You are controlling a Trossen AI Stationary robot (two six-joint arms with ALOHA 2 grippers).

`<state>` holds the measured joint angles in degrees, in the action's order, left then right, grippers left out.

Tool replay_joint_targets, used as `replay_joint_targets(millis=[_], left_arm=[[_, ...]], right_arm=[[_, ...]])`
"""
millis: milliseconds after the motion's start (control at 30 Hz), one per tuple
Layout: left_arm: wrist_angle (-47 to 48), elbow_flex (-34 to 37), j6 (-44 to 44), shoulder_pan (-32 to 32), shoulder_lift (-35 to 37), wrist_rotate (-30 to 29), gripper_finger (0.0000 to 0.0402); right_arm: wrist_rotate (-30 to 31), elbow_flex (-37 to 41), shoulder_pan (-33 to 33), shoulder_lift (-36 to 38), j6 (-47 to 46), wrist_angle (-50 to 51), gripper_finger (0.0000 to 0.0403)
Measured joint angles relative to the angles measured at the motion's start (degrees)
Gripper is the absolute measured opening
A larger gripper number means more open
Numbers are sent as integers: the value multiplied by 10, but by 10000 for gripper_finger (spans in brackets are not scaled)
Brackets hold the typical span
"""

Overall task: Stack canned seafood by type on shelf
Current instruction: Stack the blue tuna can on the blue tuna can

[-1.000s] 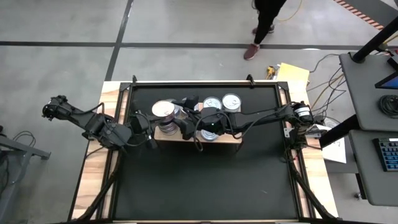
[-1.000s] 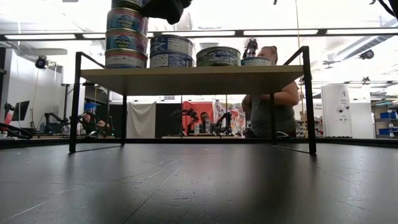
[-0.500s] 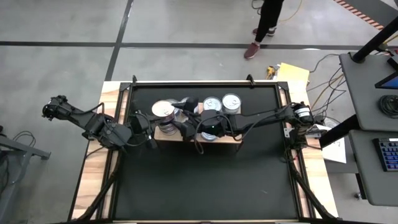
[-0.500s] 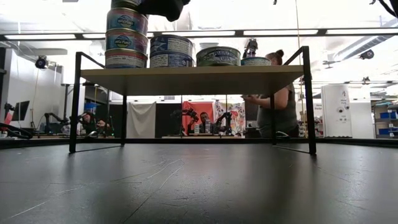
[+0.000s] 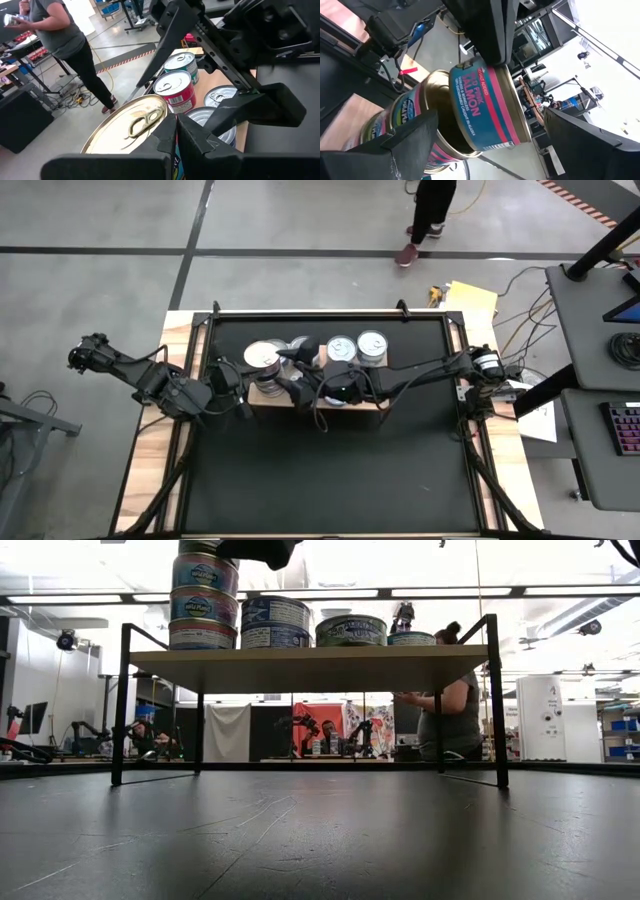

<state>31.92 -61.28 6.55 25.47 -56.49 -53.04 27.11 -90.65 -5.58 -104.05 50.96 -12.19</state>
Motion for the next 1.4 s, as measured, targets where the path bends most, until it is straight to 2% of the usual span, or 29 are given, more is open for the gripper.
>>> replay_joint_targets(millis=[367, 633, 900, 1400], left_arm=[[0, 0, 0, 0, 0, 0, 0], [0, 0, 4, 0, 0, 0, 0], [5, 0, 21, 0, -1, 31, 0], [5, 0, 55, 0, -5, 40, 0]], right_arm=[[3, 0, -13, 1, 0, 0, 354], [46, 0, -25, 8, -11, 1, 354], [59, 0, -35, 43, -106, 67, 354], [55, 0, -38, 107, -277, 217, 354]])
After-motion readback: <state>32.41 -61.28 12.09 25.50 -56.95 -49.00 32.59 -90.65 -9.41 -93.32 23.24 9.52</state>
